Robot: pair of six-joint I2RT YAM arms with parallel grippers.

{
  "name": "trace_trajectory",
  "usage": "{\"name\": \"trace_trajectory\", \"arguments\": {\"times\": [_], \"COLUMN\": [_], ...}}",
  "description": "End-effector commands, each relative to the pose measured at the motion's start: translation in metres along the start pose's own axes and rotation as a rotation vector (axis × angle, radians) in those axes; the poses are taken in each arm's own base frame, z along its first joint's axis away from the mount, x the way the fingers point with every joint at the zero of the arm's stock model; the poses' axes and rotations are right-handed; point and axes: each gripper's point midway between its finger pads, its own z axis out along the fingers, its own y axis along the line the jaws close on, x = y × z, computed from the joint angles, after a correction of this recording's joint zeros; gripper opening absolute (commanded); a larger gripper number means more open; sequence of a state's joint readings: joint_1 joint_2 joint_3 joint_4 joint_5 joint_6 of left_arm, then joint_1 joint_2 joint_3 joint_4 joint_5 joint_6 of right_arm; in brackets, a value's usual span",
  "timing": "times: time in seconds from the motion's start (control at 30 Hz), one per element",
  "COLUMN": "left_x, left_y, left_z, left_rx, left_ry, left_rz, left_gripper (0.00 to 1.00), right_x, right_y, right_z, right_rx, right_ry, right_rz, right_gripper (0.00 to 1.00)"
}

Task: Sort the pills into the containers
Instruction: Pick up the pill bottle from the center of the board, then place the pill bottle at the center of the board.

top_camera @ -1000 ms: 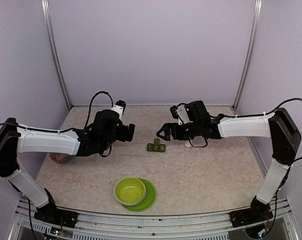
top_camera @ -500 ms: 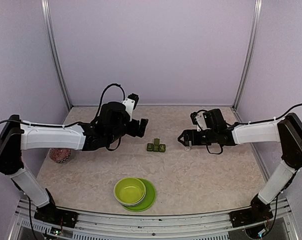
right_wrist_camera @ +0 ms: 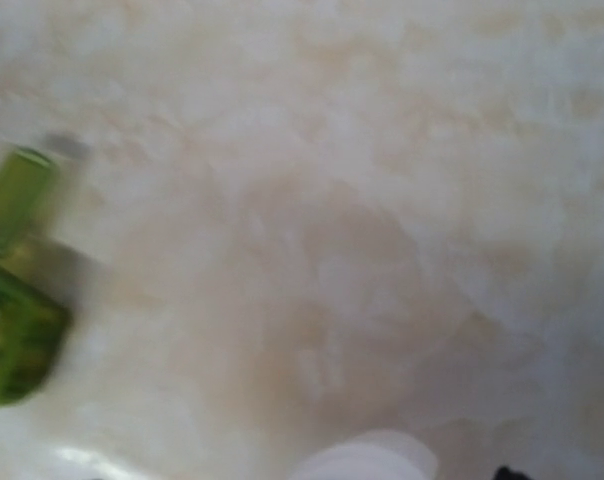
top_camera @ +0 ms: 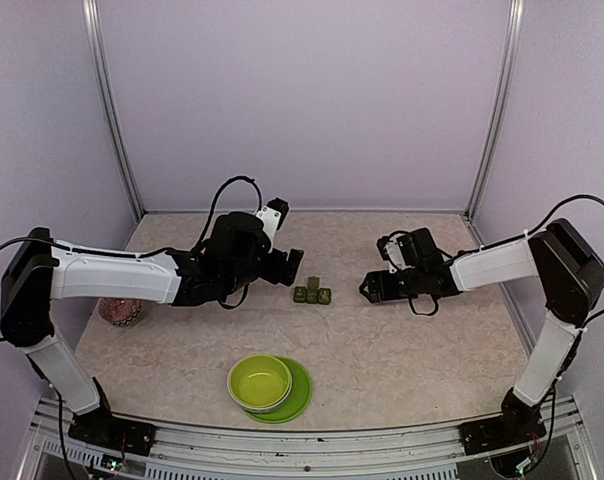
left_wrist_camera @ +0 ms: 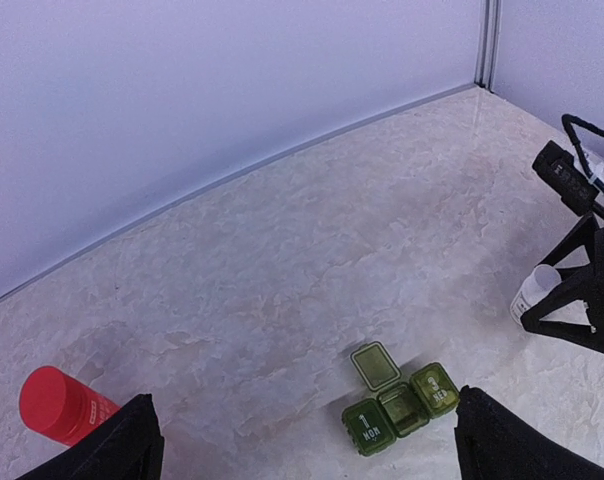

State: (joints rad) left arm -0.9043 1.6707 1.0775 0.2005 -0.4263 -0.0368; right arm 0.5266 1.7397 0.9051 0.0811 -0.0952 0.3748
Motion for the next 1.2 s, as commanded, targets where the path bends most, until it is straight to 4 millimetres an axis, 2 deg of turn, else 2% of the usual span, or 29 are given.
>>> {"name": "trace_trajectory", "arguments": {"times": [0.0, 0.23, 0.43, 0.57, 0.73, 1.0, 1.17], "left_x": [0.004, 0.010, 0.013, 0.015, 0.016, 0.019, 0.016], "left_y": [0.001, 0.005, 0.007, 0.009, 0.012, 0.023, 0.026], "left_z": [-0.003, -0.003, -0.003, -0.004, -0.006, -0.009, -0.012], "left_rx": [-0.006, -0.023, -0.026, -0.031, -0.040, -0.078, -0.094], "left_ry": [0.004, 0.014, 0.017, 0.021, 0.023, 0.036, 0.034], "left_rz": [0.000, -0.005, -0.012, -0.016, -0.017, -0.029, 0.001], "left_gripper": [0.99, 0.99, 0.99, 0.99, 0.99, 0.99, 0.99], "right_x": [-0.005, 0.000, 0.005, 0.007, 0.008, 0.024, 0.036], "right_y": [-0.008, -0.010, -0.011, -0.007, 0.020, 0.086, 0.107], "right_z": [0.011, 0.016, 0.017, 0.015, 0.008, -0.008, -0.007], "right_rx": [0.027, 0.036, 0.054, 0.060, 0.020, -0.096, -0.135], "right_ry": [-0.010, -0.003, 0.002, 0.005, -0.001, -0.004, 0.019], "right_rz": [-0.012, -0.028, -0.063, -0.092, -0.162, -0.297, -0.321], "right_gripper": [0.78, 0.59, 0.37, 0.34, 0.33, 0.34, 0.35]}}
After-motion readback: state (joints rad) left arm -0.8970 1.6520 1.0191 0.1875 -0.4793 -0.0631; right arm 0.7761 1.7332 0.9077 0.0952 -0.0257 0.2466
